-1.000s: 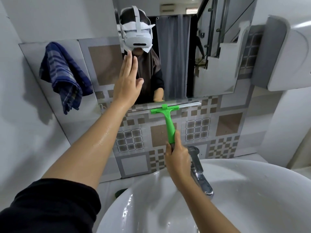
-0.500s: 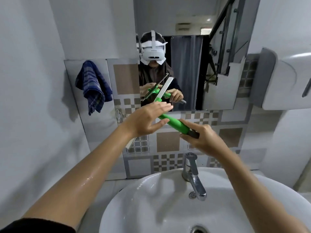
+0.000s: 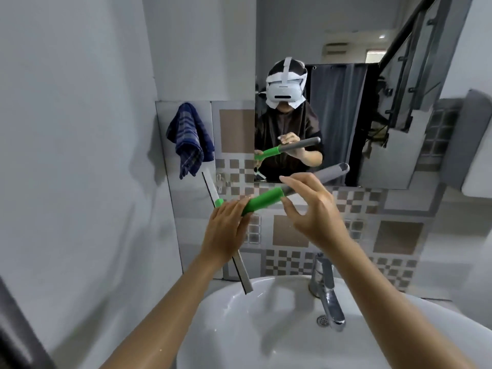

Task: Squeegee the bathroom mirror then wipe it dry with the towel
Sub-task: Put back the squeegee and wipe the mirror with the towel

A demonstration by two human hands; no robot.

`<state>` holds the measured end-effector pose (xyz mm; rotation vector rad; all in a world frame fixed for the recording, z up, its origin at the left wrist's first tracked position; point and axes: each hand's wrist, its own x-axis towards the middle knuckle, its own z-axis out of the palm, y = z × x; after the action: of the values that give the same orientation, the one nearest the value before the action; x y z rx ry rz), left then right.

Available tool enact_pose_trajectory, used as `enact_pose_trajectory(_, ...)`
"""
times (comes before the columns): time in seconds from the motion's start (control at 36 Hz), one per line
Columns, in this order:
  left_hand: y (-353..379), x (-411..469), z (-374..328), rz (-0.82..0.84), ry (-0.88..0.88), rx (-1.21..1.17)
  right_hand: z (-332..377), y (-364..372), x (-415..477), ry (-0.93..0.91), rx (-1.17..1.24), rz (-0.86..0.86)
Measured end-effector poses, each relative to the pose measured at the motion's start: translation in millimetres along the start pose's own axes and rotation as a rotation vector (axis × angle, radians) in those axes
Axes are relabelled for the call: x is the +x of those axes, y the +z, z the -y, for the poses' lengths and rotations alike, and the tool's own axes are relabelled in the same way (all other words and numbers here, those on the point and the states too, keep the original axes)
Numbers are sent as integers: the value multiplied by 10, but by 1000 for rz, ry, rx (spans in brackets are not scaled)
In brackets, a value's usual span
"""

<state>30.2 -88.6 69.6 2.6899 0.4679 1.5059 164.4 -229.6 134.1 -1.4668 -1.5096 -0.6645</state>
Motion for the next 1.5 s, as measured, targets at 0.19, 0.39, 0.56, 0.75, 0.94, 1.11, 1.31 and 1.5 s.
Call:
enact_pose_trajectory(0.19, 23, -272, -8, -117, -330, -72, 296, 538, -165, 626, 461, -125)
enact_pose_trajectory(0.39, 66, -418, 96, -58, -327, -49, 397, 1045, 18, 666, 648, -122)
enact_pose_trajectory(0.56, 66, -571, 389, 123, -415, -296, 383, 1345, 114, 668, 665, 45)
enact_pose_trajectory(0.75, 105, -807, 651, 120, -633, -535, 399, 1831, -71, 669, 665, 163)
enact_pose_trajectory(0.94, 92, -1028, 822, 205, -693, -508, 393, 2148, -282, 714, 638, 235)
enact_pose_trajectory(1.11, 258, -1074, 870, 343, -721, -490, 185, 2232, -451, 749, 618, 309)
enact_pose_trajectory(1.31, 470, -1154, 963, 390, -752, -460, 6, 2344, -520, 783, 614, 397)
enact_pose_trajectory(1.5, 615, -1143, 1071, 436, -753, -446, -103, 2431, -547, 791, 610, 389)
